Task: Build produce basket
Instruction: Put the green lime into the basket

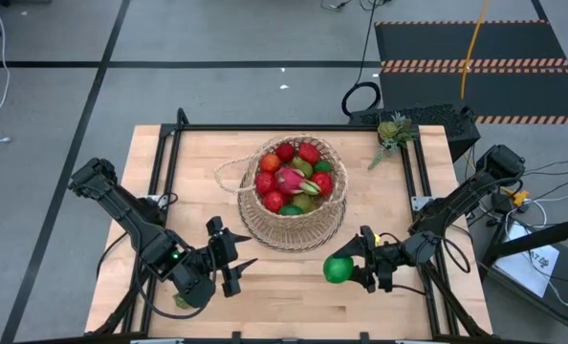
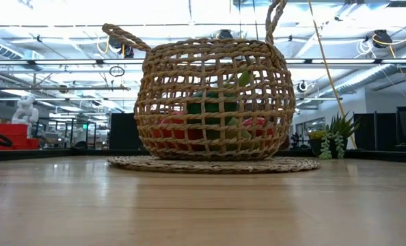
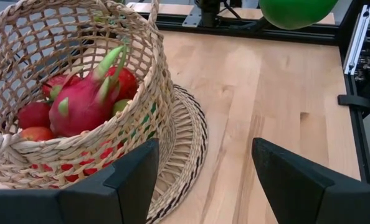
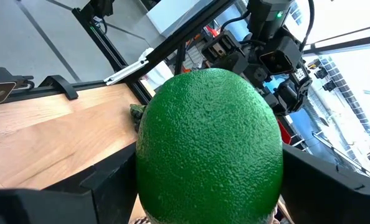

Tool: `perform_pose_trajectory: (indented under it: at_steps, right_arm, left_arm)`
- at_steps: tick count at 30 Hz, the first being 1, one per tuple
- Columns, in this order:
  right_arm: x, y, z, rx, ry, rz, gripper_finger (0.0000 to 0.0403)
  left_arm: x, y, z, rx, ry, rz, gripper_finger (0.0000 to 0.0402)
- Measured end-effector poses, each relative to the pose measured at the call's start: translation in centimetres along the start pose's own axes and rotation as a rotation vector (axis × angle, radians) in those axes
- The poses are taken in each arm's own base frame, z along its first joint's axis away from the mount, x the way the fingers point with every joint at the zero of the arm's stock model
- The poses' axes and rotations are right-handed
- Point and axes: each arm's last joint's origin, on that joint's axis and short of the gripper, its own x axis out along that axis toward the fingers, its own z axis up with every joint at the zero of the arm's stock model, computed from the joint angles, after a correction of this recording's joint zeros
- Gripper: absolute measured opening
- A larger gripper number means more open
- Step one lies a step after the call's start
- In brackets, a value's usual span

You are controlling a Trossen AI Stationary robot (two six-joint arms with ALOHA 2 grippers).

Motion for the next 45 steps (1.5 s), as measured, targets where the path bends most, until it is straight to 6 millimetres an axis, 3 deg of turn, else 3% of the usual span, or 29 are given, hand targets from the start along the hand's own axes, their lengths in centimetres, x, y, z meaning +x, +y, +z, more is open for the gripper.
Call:
perform_pose_trajectory:
  at_steps: [24,37,45]
  right_arm:
    - [0.0,0.01,0.0,0.025,0.0,0.001,0.0323]
    - [0.0,0.01,0.0,0.708,0.0,0.001,0.0323]
    - [0.0,0.01,0.0,0.997,0.0,0.001,0.0323]
  left_arm:
    - [0.0,0.0,0.0,0.0,0.0,0.0,0.0257]
    - [0.0,0.0,0.0,0.001,0.0,0.0,0.0257]
    - [0.0,0.0,0.0,0.001,0.0,0.0,0.0257]
